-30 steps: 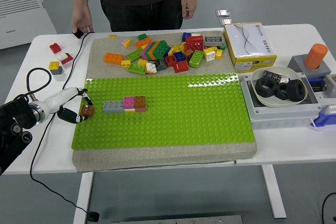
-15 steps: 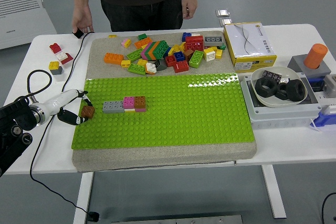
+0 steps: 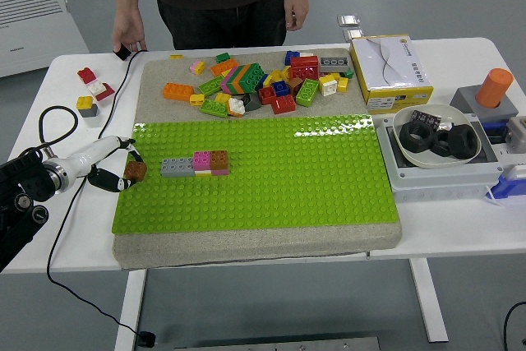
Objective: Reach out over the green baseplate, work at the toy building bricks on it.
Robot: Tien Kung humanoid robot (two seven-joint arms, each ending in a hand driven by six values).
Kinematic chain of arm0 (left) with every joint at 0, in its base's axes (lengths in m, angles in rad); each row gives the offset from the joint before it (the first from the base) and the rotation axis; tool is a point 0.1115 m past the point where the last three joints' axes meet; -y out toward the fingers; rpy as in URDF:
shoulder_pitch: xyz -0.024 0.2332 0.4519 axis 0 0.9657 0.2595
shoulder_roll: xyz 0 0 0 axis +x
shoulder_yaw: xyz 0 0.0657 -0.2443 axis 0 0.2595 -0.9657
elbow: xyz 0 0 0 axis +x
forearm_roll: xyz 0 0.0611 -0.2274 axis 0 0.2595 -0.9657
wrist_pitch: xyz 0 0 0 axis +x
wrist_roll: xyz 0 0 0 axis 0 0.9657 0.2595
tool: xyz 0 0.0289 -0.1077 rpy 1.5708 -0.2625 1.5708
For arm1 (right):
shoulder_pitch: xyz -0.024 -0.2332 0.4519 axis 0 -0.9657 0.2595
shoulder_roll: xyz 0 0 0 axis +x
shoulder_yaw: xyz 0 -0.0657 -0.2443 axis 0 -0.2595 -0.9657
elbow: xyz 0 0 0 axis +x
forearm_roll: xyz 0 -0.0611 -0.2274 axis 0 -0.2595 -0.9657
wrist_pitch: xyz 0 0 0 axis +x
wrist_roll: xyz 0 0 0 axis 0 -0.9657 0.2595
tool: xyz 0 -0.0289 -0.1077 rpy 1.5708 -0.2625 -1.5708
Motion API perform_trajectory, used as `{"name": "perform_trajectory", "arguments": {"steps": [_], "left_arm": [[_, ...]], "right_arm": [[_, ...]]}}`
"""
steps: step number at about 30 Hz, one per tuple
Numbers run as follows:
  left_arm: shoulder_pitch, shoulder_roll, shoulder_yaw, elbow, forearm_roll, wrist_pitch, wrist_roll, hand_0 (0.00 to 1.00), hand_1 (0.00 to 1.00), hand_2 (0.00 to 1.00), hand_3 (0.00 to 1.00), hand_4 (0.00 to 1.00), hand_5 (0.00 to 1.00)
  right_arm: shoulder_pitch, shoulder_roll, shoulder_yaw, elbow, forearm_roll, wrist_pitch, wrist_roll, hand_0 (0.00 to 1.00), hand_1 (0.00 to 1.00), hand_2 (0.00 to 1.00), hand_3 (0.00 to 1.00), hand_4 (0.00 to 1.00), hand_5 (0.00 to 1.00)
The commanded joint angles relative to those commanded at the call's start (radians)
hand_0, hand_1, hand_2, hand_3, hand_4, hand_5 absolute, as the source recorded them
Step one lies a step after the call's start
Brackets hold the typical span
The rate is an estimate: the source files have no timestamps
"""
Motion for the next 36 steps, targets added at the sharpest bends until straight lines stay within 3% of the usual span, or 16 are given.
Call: {"name": "perform_trajectory", "arguments": {"steps": [4,8,11,17,24,29,36], "left_arm": [[-0.003,0.002,-0.007,-0.007,-0.019,-0.006,0.005,0.985,0.99,0.948,0.543,0.593,0.002],[0.007,-0.014,-0.05,-0.027,-0.037,-0.022,0.03,0.983,0.989,0.945,0.537,0.6,0.002],[0.025,-0.047,-0.111,-0.061,-0.038,-0.034,0.068,0.983,0.989,0.945,0.537,0.6,0.002],[0.066,-0.148,-0.235,-0.133,-0.017,-0.041,0.165,0.979,0.985,0.941,0.528,0.625,0.002],[0.094,-0.245,-0.316,-0.159,0.021,-0.003,0.249,0.983,0.979,0.934,0.52,0.647,0.002],[0.109,-0.271,-0.315,-0.166,0.044,0.003,0.287,0.998,0.972,0.93,0.51,0.659,0.002],[0.119,-0.284,-0.302,-0.184,0.07,0.003,0.33,0.998,0.971,0.927,0.511,0.667,0.002]], "right_arm": [[0.001,-0.001,0.006,0.0,0.0,0.001,0.0,0.66,0.636,0.626,0.731,0.731,0.998],[0.002,-0.003,0.017,0.0,0.0,0.001,0.002,0.661,0.635,0.626,0.732,0.731,0.998],[0.0,-0.004,0.033,0.0,0.0,0.003,0.004,0.661,0.635,0.626,0.732,0.731,0.998],[-0.002,-0.007,0.055,0.0,0.0,0.006,0.009,0.659,0.635,0.626,0.731,0.731,0.998],[-0.003,-0.009,0.055,0.0,0.0,0.008,0.013,0.662,0.635,0.622,0.731,0.731,0.998],[-0.004,-0.01,0.055,0.0,0.0,0.008,0.014,0.661,0.635,0.62,0.731,0.731,0.998],[-0.005,-0.011,0.055,0.0,0.0,0.009,0.017,0.661,0.635,0.616,0.731,0.731,0.997]]}}
